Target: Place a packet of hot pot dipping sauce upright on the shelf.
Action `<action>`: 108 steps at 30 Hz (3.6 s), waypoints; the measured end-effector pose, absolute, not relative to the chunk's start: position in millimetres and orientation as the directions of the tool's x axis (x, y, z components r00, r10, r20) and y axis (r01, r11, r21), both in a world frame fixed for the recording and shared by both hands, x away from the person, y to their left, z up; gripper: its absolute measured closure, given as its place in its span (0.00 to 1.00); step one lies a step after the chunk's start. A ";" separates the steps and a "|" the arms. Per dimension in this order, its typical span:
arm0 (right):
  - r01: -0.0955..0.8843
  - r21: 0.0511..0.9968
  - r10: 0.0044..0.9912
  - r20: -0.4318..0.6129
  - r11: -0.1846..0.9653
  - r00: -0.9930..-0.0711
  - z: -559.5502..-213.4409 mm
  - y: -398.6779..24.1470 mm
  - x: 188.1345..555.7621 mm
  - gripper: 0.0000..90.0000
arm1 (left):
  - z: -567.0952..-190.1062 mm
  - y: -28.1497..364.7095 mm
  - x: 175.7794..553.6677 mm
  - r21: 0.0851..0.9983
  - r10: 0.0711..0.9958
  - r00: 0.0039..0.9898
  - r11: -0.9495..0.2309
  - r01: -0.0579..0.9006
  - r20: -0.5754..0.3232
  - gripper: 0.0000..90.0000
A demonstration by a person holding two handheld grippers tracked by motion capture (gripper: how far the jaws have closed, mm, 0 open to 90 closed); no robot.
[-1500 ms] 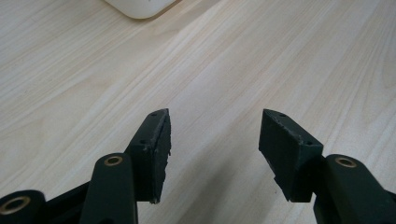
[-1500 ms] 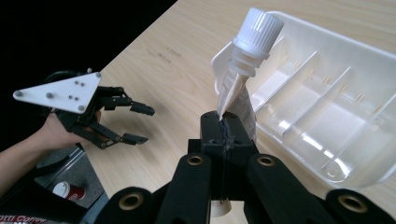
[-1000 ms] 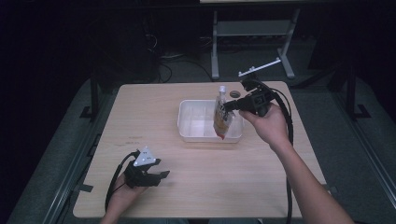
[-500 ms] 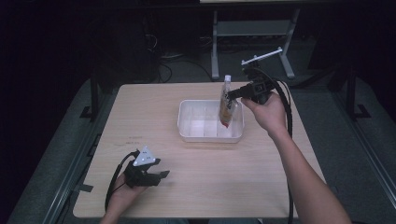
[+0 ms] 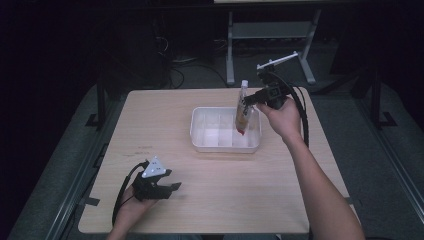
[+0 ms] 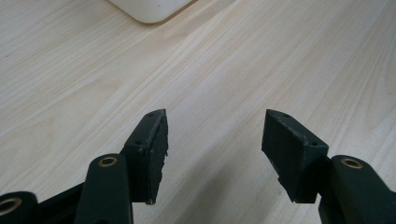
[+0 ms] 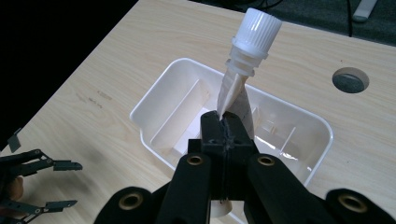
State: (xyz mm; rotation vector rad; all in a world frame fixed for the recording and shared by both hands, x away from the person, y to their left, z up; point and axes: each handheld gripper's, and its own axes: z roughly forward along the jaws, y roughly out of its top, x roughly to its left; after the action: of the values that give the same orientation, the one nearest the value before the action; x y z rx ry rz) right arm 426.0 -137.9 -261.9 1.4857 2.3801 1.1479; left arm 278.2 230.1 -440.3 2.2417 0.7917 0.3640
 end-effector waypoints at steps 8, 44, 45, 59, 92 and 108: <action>0.743 0.630 0.821 0.287 0.227 -0.494 -273.8 -135.8 434.4 0.99 | -440.0 231.0 278.3 0.716 0.638 0.770 -0.546 0.434 0.020 0.45; 0.795 0.575 0.846 0.314 0.193 -0.431 -319.3 -132.5 449.5 0.99 | -439.1 231.5 277.8 0.720 0.639 0.769 -0.542 0.433 0.018 0.45; 0.796 0.574 0.846 0.315 0.192 -0.431 -320.5 -132.5 449.8 0.99 | -439.1 231.5 277.8 0.720 0.639 0.769 -0.542 0.433 0.018 0.45; 0.814 0.547 0.849 0.319 0.198 -0.420 -335.5 -129.2 452.4 0.98 | -438.9 231.8 277.8 0.722 0.639 0.769 -0.539 0.435 0.014 0.45; 0.807 0.569 0.828 0.369 0.158 -0.422 -329.9 -144.9 446.7 0.84 | -440.5 229.2 278.2 0.719 0.632 0.775 -0.547 0.429 0.018 0.44; 0.798 0.578 0.817 0.370 0.172 -0.443 -325.6 -150.4 440.0 0.82 | -439.7 230.8 278.0 0.723 0.635 0.772 -0.542 0.428 0.019 0.44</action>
State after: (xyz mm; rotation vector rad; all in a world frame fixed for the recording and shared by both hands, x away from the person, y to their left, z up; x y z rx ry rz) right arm 440.0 -150.4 -325.6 1.6438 2.3852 1.1494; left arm 278.0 230.8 -439.7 2.2259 0.7882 0.3621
